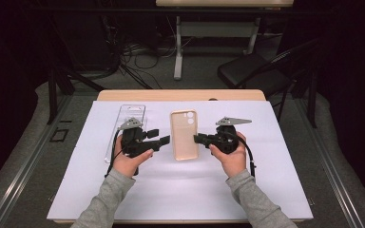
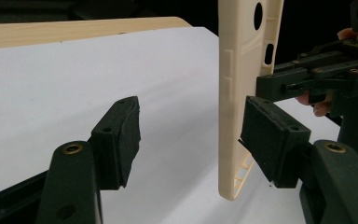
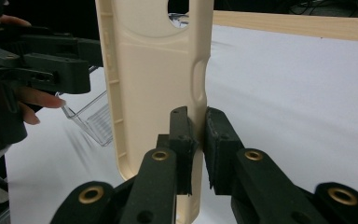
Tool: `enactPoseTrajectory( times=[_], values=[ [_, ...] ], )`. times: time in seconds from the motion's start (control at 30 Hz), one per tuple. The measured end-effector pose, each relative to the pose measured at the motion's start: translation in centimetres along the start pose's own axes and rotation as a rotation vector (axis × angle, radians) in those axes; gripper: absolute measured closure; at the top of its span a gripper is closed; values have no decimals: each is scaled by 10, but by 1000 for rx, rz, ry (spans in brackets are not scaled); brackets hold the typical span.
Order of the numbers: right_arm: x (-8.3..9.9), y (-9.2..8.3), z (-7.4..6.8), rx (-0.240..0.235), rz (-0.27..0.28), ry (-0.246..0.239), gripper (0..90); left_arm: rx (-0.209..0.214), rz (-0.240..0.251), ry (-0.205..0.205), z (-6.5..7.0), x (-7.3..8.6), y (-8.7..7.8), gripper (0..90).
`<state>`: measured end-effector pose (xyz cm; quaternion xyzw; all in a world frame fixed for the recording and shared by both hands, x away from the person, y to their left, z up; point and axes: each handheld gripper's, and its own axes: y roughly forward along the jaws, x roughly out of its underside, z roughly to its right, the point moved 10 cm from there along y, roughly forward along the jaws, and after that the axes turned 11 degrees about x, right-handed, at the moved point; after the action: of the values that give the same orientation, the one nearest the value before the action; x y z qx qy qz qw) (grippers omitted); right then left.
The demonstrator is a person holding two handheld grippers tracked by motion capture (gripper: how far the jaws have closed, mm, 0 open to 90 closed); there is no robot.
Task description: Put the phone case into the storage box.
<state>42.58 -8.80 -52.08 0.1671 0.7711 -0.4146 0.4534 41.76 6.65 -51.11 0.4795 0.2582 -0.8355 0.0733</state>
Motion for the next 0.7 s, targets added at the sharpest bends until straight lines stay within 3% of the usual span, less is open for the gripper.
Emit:
enactPoseTrajectory(
  times=[0.23,0.5,0.7],
  values=[
    [0,1,0,3,0,-4,825,-43,-44,18,-10,-2,-8,367],
    [1,1,-1,4,-2,-12,825,-118,-73,53,-30,-10,-21,246],
    [1,2,-2,7,0,-16,825,-147,-98,43,-38,-13,-27,240]
  ],
)
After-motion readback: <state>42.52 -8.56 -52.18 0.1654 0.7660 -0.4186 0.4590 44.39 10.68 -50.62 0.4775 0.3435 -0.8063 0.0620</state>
